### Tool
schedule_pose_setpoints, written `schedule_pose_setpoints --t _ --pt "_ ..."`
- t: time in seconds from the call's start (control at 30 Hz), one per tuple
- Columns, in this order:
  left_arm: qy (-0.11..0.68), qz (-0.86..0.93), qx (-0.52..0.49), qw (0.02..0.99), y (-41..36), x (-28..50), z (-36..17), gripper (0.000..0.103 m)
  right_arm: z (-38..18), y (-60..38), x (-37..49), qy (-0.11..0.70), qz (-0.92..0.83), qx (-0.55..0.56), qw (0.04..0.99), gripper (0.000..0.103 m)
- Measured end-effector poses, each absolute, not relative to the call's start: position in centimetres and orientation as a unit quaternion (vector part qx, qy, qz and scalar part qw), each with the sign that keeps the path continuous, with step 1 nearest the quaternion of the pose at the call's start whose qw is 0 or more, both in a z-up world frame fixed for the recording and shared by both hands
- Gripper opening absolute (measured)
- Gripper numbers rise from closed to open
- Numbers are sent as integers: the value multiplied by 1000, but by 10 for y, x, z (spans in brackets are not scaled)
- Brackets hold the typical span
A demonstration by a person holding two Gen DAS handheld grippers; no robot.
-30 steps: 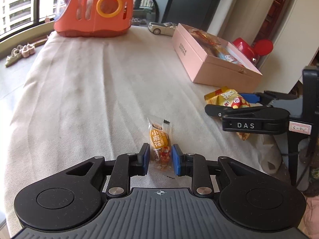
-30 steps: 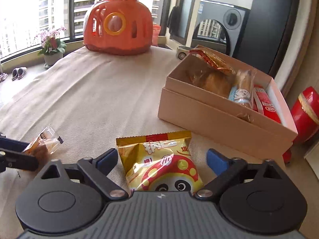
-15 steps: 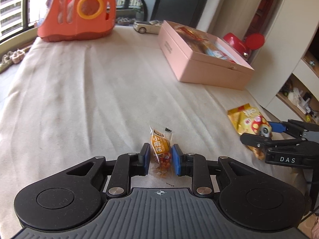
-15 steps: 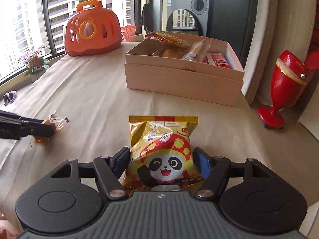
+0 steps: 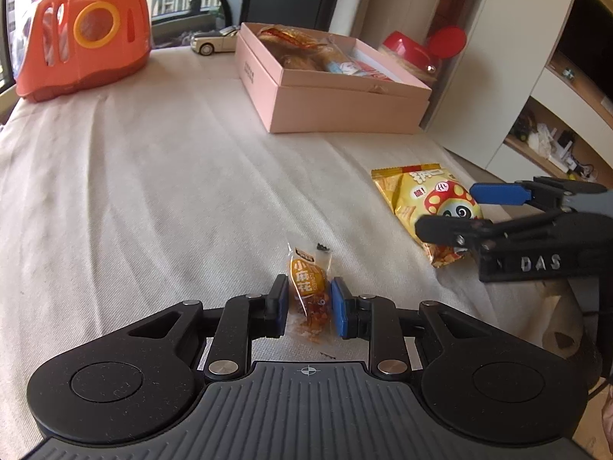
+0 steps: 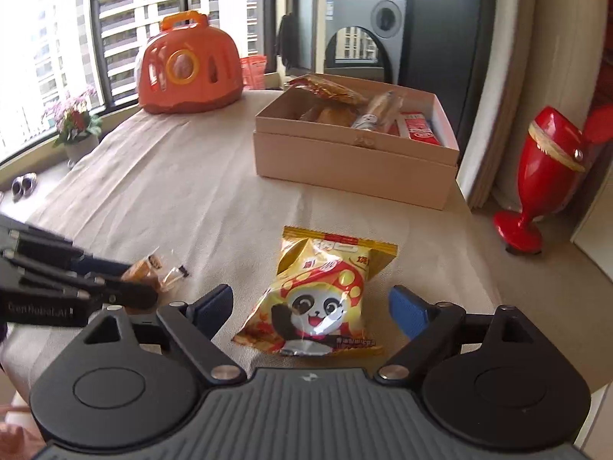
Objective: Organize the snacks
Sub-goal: 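Grasp the orange candy packet with the left gripper while the right grasps the yellow panda packet, then lower both packets into the pink box and open both grippers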
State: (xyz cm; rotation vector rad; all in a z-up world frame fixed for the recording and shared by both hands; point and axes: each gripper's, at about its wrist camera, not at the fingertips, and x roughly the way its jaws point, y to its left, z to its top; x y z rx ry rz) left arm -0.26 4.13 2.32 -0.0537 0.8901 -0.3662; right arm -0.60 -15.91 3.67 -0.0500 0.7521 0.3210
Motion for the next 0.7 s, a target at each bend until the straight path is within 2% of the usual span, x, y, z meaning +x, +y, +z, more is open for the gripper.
schedule_pose_setpoints --t 0.07,0.27,0.3,0.33,0.43,0.57,0.7 --pt "428 -175 -23 886 41 -3 23 28 34 -158 4 376 153 -11 914 94" --pt "424 -172 -20 889 39 -5 23 28 21 -143 17 391 138 -17 910 92" --pt "424 -172 -20 889 39 -5 23 28 20 -139 15 386 137 -28 912 90" --pt "425 -173 -22 888 39 -5 24 28 20 -137 13 383 136 -37 913 84" --pt "424 -174 -29 888 41 -6 23 28 20 -137 10 388 139 -54 909 60" --pt "414 -187 -54 889 49 -6 26 25 29 -148 3 388 155 -47 907 58" --pt "354 -215 -85 906 57 12 65 25 64 -175 2 356 159 -20 921 57"
